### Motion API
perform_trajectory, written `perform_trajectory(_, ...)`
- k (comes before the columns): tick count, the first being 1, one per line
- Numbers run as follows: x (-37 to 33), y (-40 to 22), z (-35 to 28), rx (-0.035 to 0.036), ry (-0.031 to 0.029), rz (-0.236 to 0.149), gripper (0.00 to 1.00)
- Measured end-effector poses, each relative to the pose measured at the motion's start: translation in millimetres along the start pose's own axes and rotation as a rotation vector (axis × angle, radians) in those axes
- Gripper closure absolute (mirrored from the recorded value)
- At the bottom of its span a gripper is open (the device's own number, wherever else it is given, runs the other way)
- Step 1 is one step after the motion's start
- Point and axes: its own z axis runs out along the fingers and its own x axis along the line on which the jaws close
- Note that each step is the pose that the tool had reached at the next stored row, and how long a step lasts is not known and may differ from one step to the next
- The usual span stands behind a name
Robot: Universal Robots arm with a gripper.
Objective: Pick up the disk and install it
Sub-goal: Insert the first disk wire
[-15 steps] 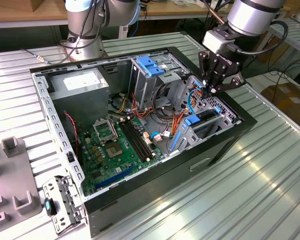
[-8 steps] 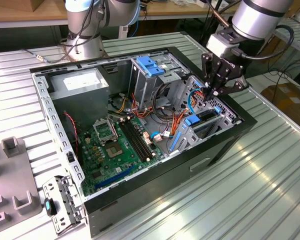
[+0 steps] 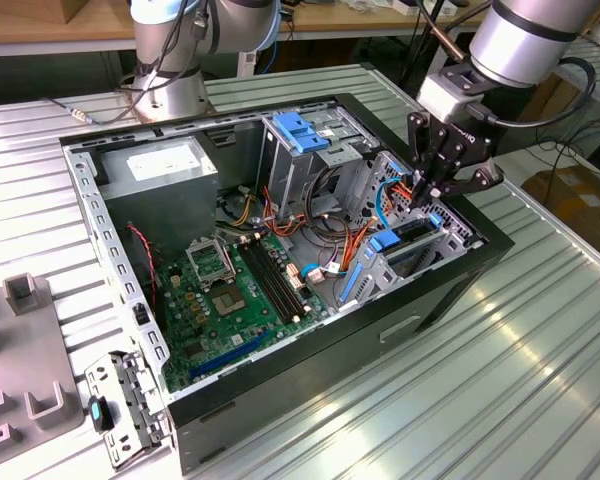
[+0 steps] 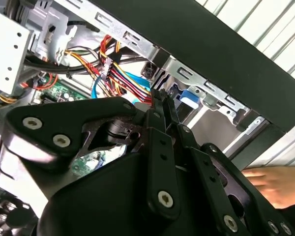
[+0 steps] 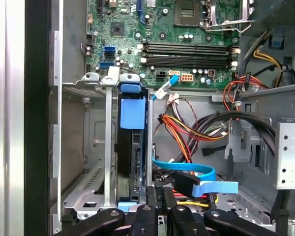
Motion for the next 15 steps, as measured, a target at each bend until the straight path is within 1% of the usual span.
perform_trajectory(2, 0.0, 0.0, 0.1, 0.0007, 0.0006, 0.03, 0.83)
perform_trajectory(3, 0.0, 0.6, 0.3, 0.0009, 0.0005, 0.035, 0.83)
perform_trajectory(5, 0.0, 3.9, 0.3, 0.003, 0.0008, 0.035, 0.83)
perform_trajectory(6, 0.0, 4.6, 0.4, 0.0038, 0.0008, 0.035, 0.83)
perform_trajectory(15, 0.0, 4.7, 0.4, 0.0038, 0.0008, 0.035, 0.83)
